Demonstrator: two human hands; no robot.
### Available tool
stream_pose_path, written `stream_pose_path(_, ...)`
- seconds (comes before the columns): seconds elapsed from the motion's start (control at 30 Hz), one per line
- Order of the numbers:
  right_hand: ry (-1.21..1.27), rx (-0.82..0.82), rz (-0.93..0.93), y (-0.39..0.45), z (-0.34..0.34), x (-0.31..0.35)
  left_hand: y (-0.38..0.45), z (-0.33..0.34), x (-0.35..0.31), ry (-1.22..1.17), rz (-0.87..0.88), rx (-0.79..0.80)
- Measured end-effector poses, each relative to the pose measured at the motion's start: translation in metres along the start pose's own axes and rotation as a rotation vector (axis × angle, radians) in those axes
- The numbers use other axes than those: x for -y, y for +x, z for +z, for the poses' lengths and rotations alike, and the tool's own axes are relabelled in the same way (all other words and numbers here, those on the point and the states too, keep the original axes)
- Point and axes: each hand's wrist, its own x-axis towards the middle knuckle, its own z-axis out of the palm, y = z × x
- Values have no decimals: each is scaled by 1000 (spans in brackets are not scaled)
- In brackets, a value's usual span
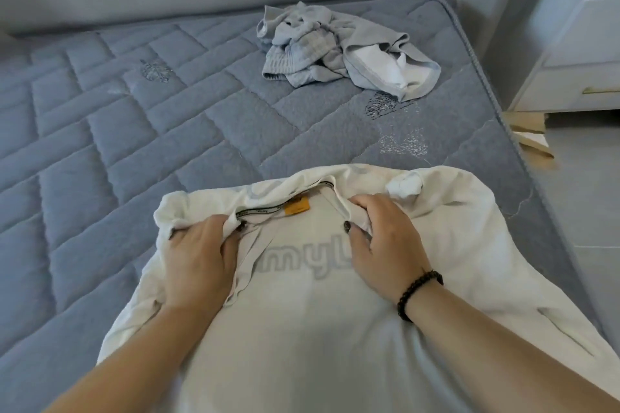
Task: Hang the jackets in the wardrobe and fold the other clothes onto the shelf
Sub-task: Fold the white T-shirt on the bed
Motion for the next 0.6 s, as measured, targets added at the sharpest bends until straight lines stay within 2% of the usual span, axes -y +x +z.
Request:
stream_pose_path(0.13, 52, 34, 8, -1, -5, 7, 0, 4, 3, 88, -12, 22)
stream_pose_path(0.2, 55, 77, -4, -3, -12, 10, 0, 2, 0, 207, 0, 46)
stream_pose_path(0.27, 59, 85, 33, -12, -23, 16, 0, -4, -12, 361, 75, 99)
stream_pose_path(0.37, 20, 69, 97, -42, -46, 31, -10, -24, -32, 443, 178, 192)
stream_pose_path(0.43, -65, 103, 23, -65, -65, 39, -28, -43, -41, 431, 252, 217)
stream_pose_path(0.6, -340, 179, -342, -110, -130, 48, -95, -95, -31, 348, 604, 186)
